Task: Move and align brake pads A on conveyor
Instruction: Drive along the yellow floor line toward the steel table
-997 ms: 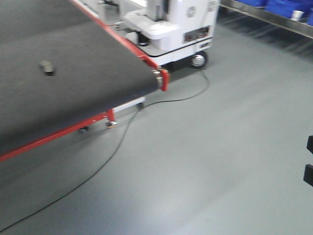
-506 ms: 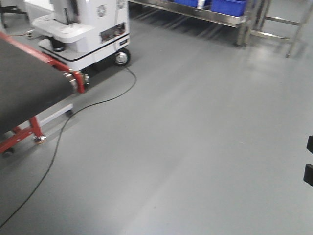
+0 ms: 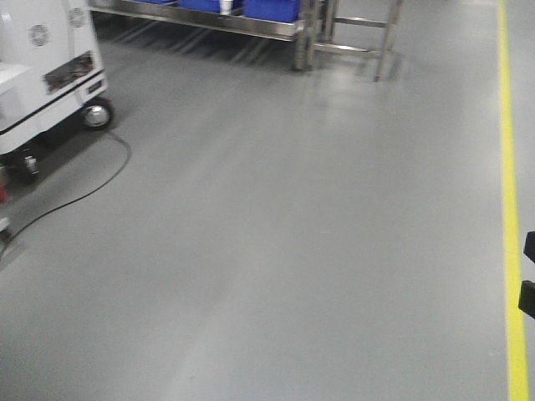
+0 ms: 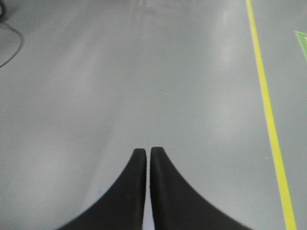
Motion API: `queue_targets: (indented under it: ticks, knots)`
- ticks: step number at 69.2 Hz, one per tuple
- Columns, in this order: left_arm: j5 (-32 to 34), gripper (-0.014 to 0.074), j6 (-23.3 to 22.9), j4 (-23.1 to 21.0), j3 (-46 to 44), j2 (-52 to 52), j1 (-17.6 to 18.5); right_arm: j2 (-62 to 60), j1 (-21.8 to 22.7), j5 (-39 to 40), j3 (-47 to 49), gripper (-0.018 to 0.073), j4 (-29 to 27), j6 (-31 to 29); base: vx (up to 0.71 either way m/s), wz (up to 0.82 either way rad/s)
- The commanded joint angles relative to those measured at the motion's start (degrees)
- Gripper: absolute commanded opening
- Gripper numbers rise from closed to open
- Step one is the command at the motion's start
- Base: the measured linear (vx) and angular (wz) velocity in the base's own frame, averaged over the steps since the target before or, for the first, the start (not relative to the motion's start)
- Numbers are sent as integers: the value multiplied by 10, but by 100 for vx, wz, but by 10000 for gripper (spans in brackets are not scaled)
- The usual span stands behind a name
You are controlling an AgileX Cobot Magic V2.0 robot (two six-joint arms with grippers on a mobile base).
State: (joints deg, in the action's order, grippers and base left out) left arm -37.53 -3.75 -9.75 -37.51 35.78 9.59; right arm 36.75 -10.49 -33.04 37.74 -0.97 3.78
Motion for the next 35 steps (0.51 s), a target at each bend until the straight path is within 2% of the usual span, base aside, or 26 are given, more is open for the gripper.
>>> queue_targets:
  ticks: [1,35]
  knots:
    - [36,-6,-1,-6,-14,-1,2,0,0,41,14,-10,2,-2,14,-55]
    - [36,-6,-1,-6,-14,-1,2,0,0,41,14,-10,2,-2,17,-64]
